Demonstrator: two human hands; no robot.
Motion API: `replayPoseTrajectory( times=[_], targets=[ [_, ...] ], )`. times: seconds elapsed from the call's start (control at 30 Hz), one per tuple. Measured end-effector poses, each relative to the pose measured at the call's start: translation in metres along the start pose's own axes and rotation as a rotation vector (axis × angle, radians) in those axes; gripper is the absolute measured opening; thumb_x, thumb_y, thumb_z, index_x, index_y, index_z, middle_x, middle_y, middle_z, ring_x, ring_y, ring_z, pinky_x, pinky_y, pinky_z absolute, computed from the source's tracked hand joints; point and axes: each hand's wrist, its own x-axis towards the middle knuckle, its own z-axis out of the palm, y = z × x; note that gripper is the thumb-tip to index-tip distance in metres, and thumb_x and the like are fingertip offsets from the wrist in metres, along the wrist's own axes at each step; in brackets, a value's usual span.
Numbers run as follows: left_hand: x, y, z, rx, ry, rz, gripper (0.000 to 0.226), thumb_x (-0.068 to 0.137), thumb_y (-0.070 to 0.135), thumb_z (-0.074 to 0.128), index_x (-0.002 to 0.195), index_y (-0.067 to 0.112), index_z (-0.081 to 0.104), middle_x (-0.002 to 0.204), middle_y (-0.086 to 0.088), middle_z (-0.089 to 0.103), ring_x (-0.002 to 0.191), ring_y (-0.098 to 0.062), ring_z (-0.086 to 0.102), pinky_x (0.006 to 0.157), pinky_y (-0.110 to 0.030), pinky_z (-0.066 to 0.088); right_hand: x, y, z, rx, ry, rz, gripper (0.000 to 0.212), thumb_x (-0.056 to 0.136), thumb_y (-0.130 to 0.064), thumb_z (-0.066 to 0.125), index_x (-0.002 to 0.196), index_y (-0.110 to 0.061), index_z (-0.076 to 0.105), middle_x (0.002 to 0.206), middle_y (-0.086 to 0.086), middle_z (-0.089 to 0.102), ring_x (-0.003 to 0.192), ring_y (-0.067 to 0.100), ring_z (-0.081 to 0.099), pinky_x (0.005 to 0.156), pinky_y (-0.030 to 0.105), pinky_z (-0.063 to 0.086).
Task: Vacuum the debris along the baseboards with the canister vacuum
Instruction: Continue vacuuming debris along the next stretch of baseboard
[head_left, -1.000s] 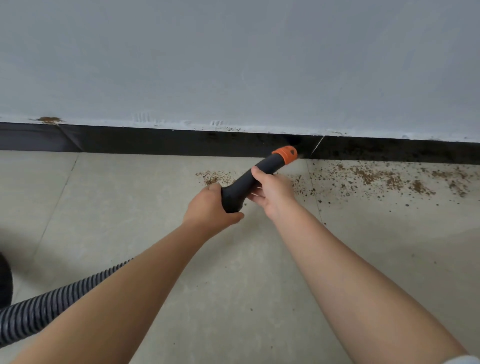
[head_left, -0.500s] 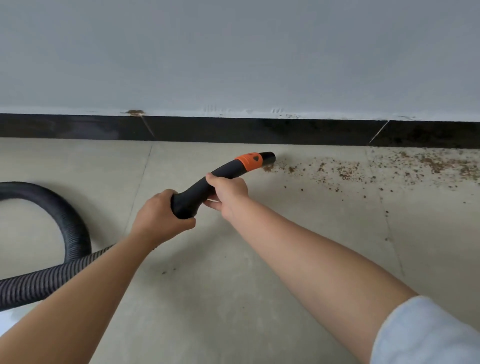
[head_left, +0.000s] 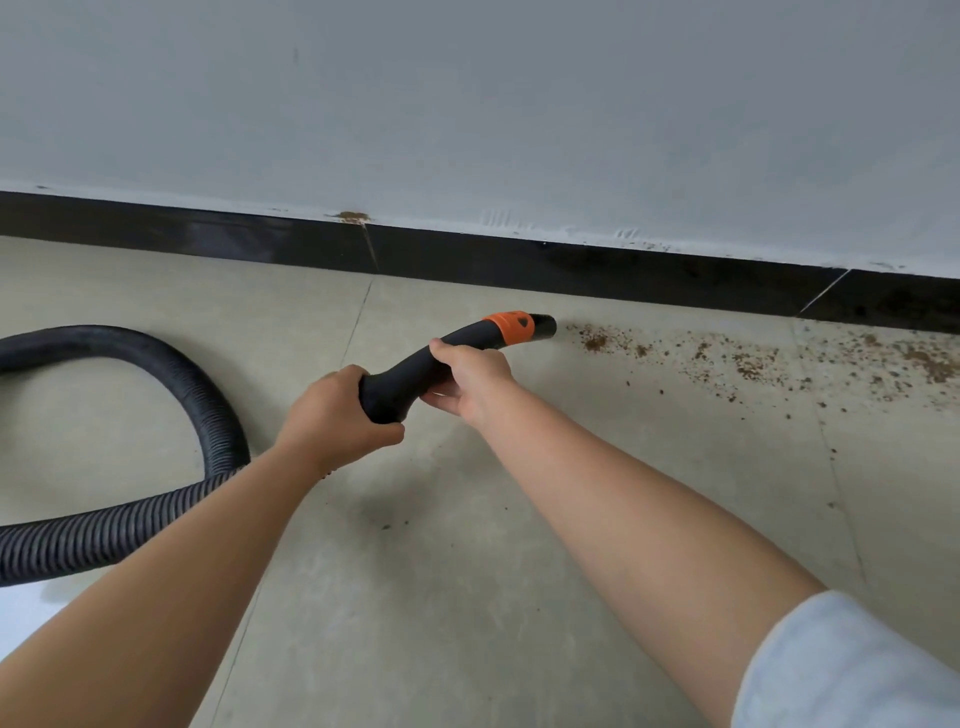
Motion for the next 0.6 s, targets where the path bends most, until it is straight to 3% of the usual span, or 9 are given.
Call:
replayPoseTrajectory(
  times=[0.2, 0.33, 0.6],
  targets=[
    [0.003, 0.011, 0.004, 0.057, -0.012, 0.012, 0.036, 0.065, 0.028, 0.072, 0.091, 0.012, 0.053, 0.078, -0.006, 0.065, 0.072, -0.024, 0.063, 0.060, -0.033, 0.049, 0.002, -0.008, -0.011, -0.041, -0.010, 0.002, 0.041, 0.088, -0.010, 0.063, 0.124, -0.003, 0.043, 0.124, 0.020, 0.055, 0.110, 0.038, 0.058, 0.086, 0.046, 0.054],
    [0.004, 0.016, 0.006, 0.077, -0.031, 0.015, 0.037, 0.065, 0.030, 0.072, 0.091, 0.013, 0.051, 0.079, -0.006, 0.064, 0.071, -0.023, 0.064, 0.059, -0.032, 0.051, 0.002, -0.011, -0.018, -0.021, -0.013, 0.007, 0.036, 0.088, -0.010, 0.063, 0.119, -0.002, 0.045, 0.122, 0.021, 0.056, 0.107, 0.038, 0.059, 0.078, 0.044, 0.055],
    [0.008, 0.041, 0.019, 0.105, -0.049, 0.053, 0.036, 0.066, 0.031, 0.071, 0.090, 0.014, 0.049, 0.079, -0.003, 0.061, 0.068, -0.020, 0.061, 0.050, -0.027, 0.045, 0.004, -0.024, -0.043, 0.001, 0.024, 0.023, 0.049, 0.088, -0.010, 0.063, 0.131, -0.003, 0.041, 0.125, 0.020, 0.055, 0.109, 0.037, 0.058, 0.070, 0.043, 0.053]
  ],
)
